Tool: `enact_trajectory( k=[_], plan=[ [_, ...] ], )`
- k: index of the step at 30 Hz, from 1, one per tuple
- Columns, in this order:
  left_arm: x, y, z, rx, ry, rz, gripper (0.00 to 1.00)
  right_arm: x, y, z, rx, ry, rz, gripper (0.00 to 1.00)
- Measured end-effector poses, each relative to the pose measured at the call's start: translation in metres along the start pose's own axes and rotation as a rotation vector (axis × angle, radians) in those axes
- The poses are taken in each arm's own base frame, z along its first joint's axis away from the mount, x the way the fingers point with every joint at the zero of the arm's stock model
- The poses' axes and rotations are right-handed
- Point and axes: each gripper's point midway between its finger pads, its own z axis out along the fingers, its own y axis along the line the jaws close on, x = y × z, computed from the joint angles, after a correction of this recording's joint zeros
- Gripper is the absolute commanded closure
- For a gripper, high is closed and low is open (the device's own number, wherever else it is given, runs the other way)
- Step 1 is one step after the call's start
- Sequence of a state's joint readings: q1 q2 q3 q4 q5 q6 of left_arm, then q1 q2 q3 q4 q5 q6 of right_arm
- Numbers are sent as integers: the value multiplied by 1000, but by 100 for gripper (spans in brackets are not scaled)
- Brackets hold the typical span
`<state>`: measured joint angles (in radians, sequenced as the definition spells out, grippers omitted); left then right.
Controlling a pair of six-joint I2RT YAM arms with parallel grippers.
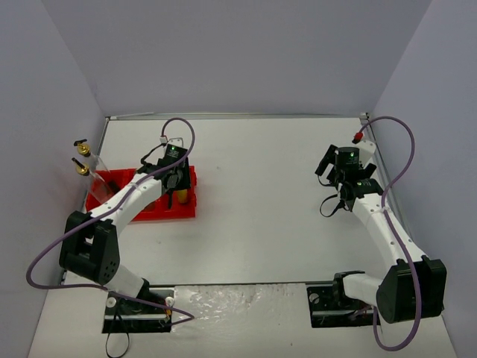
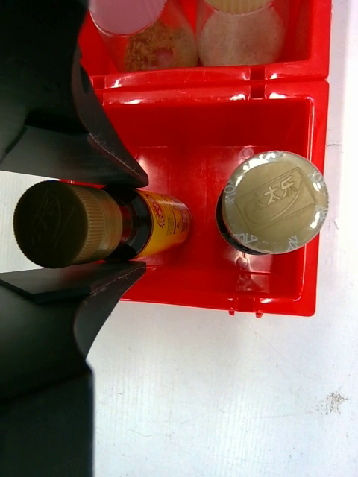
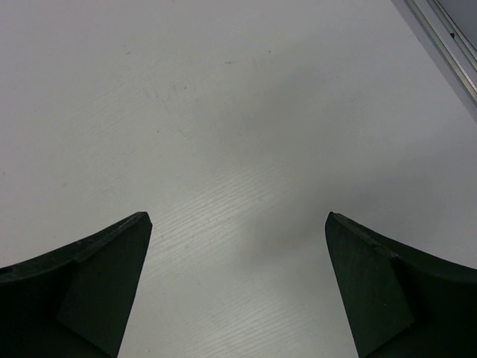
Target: Organize the condiment bottles
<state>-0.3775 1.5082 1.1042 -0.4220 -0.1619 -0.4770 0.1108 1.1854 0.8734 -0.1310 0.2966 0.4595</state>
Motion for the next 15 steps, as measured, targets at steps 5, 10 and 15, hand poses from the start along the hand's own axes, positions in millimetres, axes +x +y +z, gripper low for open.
enact_trajectory(
  k=[5, 10, 15],
  plan=[
    [-2, 1, -4, 0, -10, -1, 36, 0, 0, 0, -1, 1, 0, 0],
    [-5, 3, -13, -1, -22, -3, 35, 1, 1, 0, -7, 4, 0, 0],
    [-6, 8, -29, -4, -25, 3, 35, 1, 2, 0, -11, 6, 0, 0]
  ],
)
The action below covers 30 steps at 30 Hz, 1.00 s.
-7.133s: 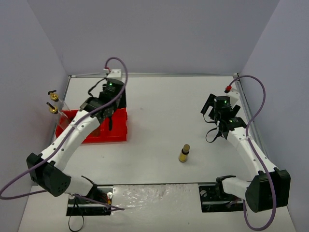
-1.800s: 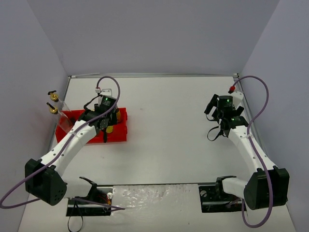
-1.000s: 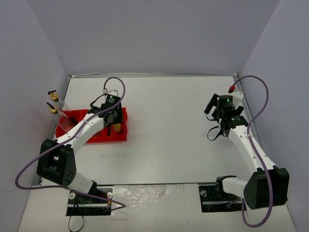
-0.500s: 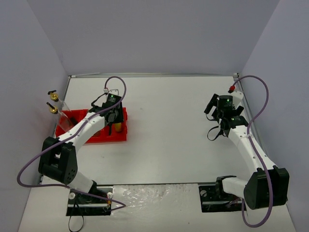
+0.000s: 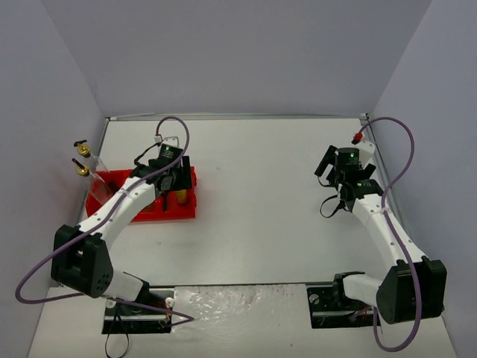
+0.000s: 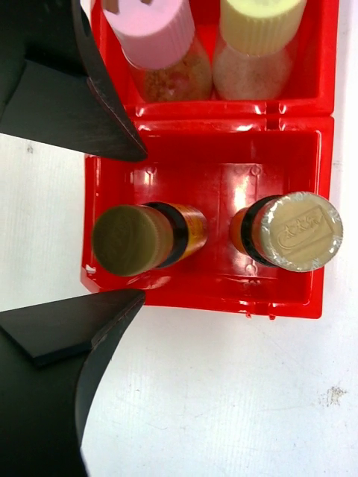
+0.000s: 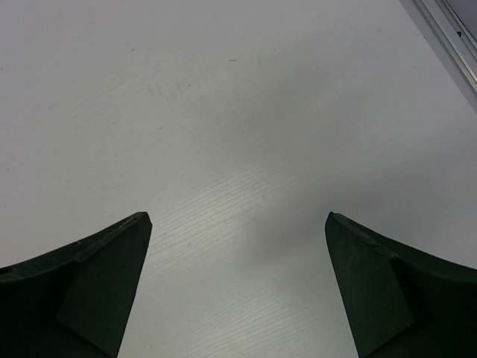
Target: Organize the condiment bottles
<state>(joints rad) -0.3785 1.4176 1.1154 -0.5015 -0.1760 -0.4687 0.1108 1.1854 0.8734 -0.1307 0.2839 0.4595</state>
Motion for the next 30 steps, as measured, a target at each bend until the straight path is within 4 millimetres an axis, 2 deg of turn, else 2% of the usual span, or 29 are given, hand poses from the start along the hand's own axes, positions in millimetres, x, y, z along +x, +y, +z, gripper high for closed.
enact_trajectory(
  k=[8, 12, 17, 20, 23, 25, 30],
  plan=[
    [-32, -2, -54, 25, -106, 24, 34, 0, 1, 0, -2, 1, -1, 0],
    [-41, 1, -78, 23, -146, 45, 34, 1, 1, 0, -3, 1, -3, 0],
    [-54, 8, -100, 7, -187, 66, 32, 2, 3, -1, -11, 3, -16, 0],
    [-66, 6, -112, 16, -224, 76, 30, 3, 6, -2, -21, 7, -24, 0],
    [-78, -6, -125, 51, -270, 102, 30, 2, 12, -5, -44, 11, -32, 0],
    [-84, -20, -133, 89, -299, 129, 30, -7, 22, -10, -73, 1, -37, 0],
    [-100, -56, -147, 171, -355, 171, 29, -50, 63, -39, -205, -83, -37, 0]
  ],
)
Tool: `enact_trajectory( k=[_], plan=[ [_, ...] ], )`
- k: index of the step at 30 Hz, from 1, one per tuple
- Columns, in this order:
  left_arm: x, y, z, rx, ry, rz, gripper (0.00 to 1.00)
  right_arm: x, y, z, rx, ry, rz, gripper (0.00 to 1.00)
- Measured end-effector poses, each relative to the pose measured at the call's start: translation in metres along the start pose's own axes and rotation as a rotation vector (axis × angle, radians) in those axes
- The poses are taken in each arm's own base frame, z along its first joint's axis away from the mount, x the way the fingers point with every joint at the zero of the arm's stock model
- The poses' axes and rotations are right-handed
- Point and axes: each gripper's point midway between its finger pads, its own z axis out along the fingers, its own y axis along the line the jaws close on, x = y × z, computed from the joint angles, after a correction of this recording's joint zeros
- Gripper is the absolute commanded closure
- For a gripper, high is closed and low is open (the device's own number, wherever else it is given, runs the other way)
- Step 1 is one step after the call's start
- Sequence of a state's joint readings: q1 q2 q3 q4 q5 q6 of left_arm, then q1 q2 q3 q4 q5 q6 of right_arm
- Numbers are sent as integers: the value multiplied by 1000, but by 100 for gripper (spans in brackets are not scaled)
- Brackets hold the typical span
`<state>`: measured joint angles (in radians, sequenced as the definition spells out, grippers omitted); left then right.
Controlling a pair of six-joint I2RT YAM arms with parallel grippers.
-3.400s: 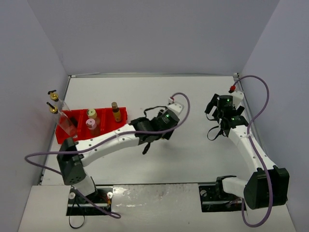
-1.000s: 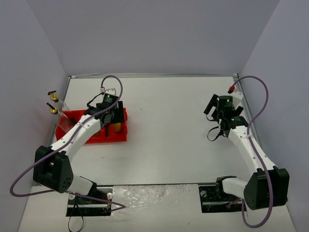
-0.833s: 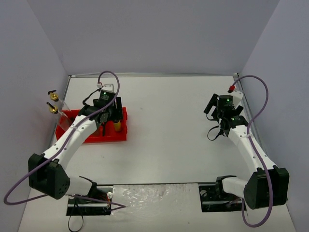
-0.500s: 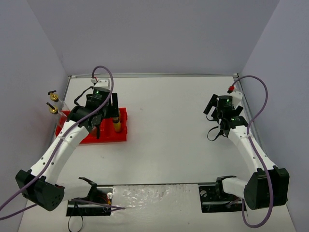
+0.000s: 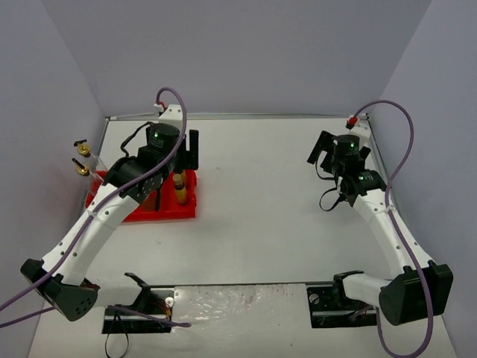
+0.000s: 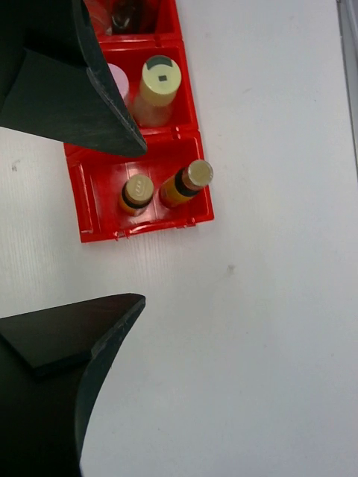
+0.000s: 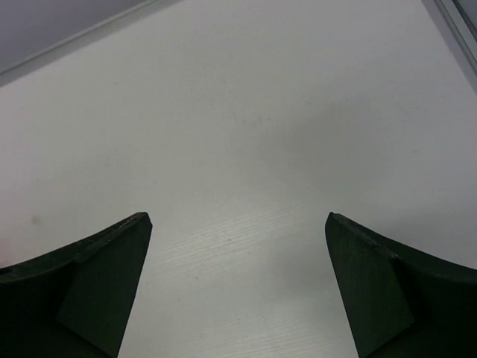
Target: Organize the condiment bottles
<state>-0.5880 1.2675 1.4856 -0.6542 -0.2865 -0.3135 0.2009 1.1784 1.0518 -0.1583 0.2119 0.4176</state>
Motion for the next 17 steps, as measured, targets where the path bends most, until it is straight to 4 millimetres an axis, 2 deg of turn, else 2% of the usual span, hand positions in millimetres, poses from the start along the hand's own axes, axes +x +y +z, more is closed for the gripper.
enact_trajectory(
  k=[4, 11, 14, 17],
  plan=[
    [-3, -16, 7, 37, -8, 21, 29, -37, 33, -20, -102, -69, 9, 0],
    [-3, -26, 11, 76, -8, 34, 29, -90, 84, -61, -257, -175, 22, 0],
    [-4, -29, 11, 91, -12, 32, 29, -102, 100, -71, -308, -190, 21, 0],
    [-4, -30, 11, 99, -9, 33, 29, -103, 113, -72, -333, -187, 6, 0]
  ],
)
